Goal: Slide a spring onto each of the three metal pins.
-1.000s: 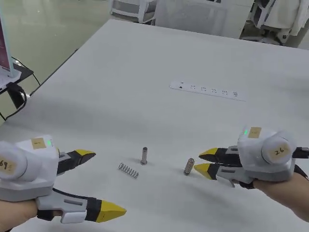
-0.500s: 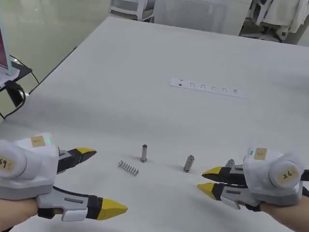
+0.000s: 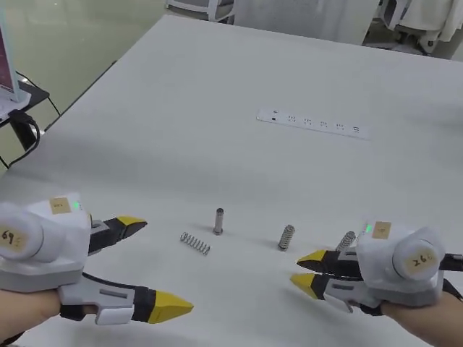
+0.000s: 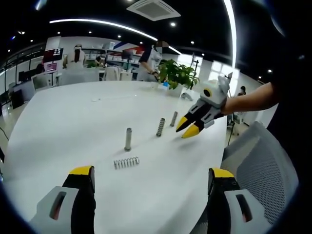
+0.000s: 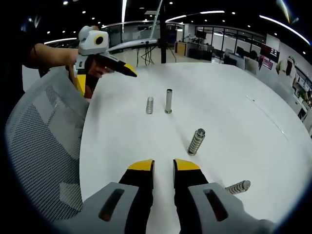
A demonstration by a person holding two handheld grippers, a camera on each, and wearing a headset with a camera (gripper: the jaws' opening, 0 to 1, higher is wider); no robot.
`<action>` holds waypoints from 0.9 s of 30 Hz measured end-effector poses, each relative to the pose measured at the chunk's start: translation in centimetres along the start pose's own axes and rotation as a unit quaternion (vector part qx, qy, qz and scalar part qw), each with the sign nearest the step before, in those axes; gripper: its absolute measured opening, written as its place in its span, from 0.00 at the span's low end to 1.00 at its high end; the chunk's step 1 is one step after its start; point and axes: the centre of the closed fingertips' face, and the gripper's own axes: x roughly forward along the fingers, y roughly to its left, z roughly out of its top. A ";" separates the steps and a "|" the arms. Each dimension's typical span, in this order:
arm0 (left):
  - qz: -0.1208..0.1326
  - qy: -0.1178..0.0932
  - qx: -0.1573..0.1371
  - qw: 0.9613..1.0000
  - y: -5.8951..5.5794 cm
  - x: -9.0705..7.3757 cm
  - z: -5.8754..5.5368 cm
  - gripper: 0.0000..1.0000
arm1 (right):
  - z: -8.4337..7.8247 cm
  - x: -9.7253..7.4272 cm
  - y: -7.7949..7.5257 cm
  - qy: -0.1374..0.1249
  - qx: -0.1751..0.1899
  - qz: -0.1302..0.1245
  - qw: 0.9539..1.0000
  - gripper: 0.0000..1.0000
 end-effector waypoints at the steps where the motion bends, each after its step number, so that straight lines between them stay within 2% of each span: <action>1: 0.000 0.000 0.000 1.000 0.0 0.0 0.0 0.93 | 0.2 0.1 0.0 -0.001 0.000 0.001 1.000 0.13; 16: 0.003 -0.002 -0.002 1.000 0.2 -0.2 0.0 0.93 | 5.1 3.1 1.8 -0.023 -0.042 0.032 0.998 0.12; 27: 0.003 -0.001 -0.003 1.000 0.2 -0.4 -0.2 0.93 | 7.4 5.5 3.0 -0.028 -0.067 0.053 0.996 0.11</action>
